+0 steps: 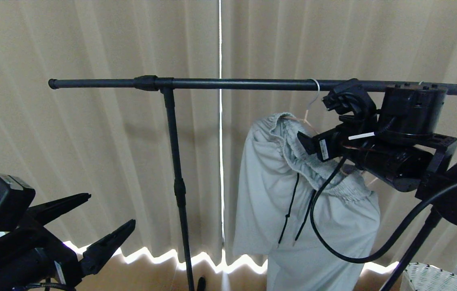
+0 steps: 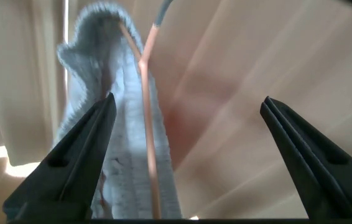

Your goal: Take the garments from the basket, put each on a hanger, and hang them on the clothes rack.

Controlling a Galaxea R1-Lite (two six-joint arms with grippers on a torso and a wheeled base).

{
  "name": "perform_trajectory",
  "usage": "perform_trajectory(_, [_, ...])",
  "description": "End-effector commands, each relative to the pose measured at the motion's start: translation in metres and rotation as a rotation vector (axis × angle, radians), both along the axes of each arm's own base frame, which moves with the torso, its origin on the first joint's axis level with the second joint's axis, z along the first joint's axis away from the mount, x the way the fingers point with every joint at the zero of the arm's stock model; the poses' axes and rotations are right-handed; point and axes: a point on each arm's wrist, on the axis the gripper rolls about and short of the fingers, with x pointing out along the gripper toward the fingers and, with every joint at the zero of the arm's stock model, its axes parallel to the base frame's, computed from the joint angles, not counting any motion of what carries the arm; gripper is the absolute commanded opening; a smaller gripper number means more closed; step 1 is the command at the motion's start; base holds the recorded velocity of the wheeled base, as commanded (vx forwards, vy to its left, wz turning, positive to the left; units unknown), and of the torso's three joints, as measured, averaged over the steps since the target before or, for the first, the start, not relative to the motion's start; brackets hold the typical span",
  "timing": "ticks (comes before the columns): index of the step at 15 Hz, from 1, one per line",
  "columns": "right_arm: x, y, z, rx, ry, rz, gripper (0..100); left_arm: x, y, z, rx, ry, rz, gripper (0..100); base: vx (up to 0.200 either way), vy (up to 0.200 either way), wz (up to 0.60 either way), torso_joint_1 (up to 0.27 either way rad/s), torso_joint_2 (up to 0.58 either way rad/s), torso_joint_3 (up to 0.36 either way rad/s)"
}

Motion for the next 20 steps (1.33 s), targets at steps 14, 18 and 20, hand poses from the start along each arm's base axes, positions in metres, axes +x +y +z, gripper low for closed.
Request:
perform_trajectory(14, [-0.096, -0.051, 0.048, 0.094, -0.182, 0.001, 100, 0.001, -0.001, 0.000, -0.001, -0.012, 0.000, 100, 0.000, 0.000, 0.00, 0.000, 0.00, 0.000])
perform_trajectory(18, [-0.105, -0.056, 0.049, 0.103, -0.195, 0.002, 100, 0.001, 0.000, 0.000, 0.010, -0.016, -0.003, 100, 0.000, 0.000, 0.00, 0.000, 0.00, 0.000])
perform_trajectory(20, [-0.111, -0.059, 0.045, 0.112, -0.186, 0.000, 100, 0.001, 0.000, -0.001, 0.011, -0.014, -0.003, 100, -0.100, 0.000, 0.00, -0.001, 0.00, 0.004])
